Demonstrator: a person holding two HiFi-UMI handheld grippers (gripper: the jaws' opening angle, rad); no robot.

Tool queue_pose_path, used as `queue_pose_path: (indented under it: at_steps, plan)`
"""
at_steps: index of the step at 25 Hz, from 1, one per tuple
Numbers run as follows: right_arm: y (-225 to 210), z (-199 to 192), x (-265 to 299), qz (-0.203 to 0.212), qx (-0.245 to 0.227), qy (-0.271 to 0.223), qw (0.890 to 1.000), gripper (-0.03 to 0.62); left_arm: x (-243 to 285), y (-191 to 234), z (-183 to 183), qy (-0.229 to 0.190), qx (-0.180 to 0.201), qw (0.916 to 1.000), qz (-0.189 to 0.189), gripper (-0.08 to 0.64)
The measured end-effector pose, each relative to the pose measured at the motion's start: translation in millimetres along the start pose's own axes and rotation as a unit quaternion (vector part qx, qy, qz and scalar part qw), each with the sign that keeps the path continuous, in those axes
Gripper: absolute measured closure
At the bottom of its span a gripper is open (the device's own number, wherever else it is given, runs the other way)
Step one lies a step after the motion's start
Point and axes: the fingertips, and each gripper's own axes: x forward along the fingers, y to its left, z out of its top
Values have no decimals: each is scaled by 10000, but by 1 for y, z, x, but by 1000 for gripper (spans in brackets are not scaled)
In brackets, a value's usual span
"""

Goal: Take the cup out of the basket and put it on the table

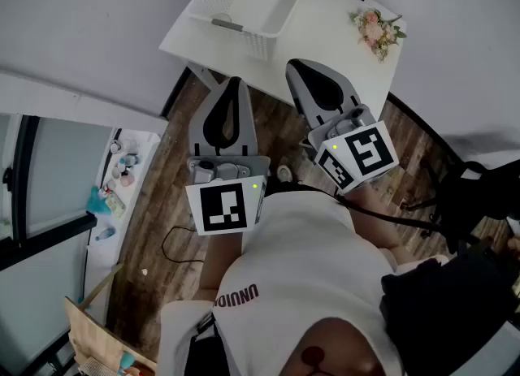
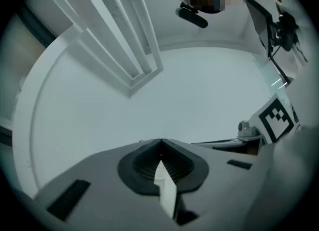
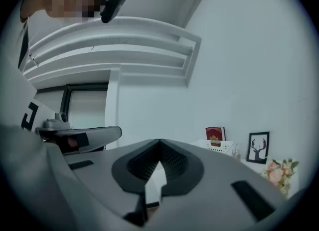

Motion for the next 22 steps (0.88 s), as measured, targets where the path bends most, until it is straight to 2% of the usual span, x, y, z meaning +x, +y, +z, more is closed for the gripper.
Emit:
queue_pose_path:
  at_steps: [12,22]
  plan:
    - [2,-1,6,-82,48,-44,9999,574,2,7,-1,7,13,10000,-81,548]
    - [-2,0,8,-176,350,-171,9991,574,2,13,-4,58,-6,9999,-85,548]
